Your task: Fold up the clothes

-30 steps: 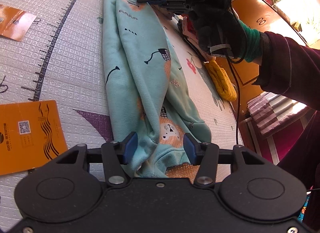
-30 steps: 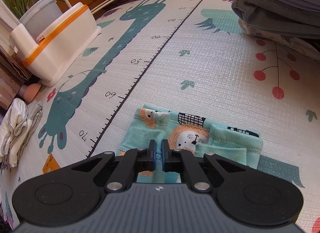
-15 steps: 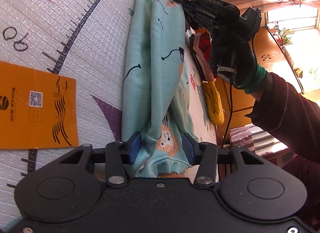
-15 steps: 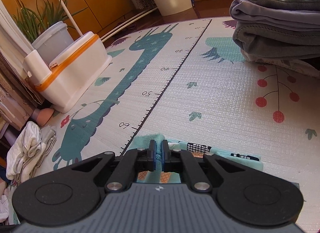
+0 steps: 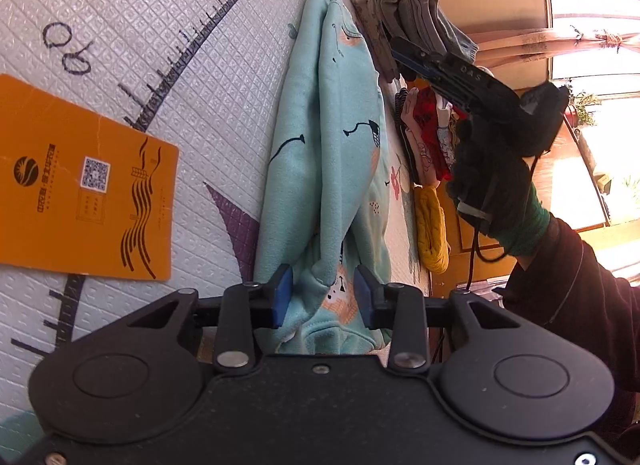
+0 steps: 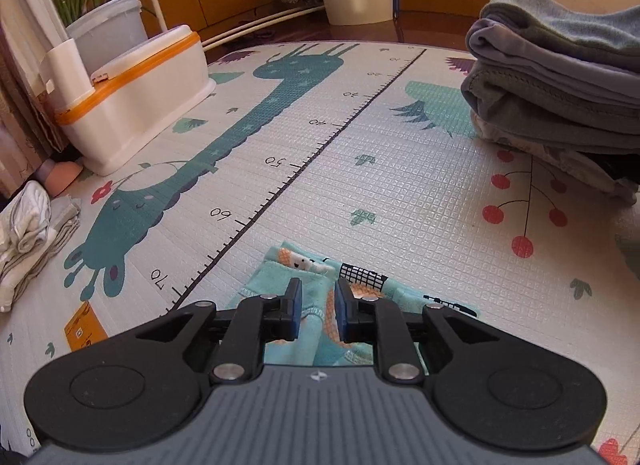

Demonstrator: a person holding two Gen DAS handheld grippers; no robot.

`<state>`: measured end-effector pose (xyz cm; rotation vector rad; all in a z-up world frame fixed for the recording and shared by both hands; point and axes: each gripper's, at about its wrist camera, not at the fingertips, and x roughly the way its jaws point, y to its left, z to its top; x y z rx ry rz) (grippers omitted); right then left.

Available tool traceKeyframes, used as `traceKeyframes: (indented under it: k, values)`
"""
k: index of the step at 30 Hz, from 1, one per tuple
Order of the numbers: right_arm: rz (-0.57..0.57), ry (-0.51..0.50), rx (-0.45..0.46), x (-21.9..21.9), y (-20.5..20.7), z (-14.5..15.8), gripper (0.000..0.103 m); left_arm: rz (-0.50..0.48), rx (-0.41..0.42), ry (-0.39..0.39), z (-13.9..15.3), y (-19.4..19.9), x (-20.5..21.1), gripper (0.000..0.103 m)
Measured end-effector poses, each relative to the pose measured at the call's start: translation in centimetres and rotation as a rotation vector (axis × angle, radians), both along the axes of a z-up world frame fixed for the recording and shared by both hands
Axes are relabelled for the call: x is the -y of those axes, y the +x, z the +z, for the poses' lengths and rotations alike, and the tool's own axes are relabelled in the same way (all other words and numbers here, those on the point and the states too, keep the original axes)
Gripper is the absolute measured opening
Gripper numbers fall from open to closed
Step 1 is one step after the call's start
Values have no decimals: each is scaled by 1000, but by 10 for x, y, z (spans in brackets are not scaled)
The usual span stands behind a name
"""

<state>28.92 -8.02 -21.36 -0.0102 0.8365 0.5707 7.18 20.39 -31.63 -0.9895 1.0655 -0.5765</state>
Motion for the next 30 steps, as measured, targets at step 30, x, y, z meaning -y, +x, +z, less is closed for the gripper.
traceKeyframes:
  k: [30]
  values:
    - [311,-197,118,-23,-140,-14,21,-228,427,527,42,34,60,35]
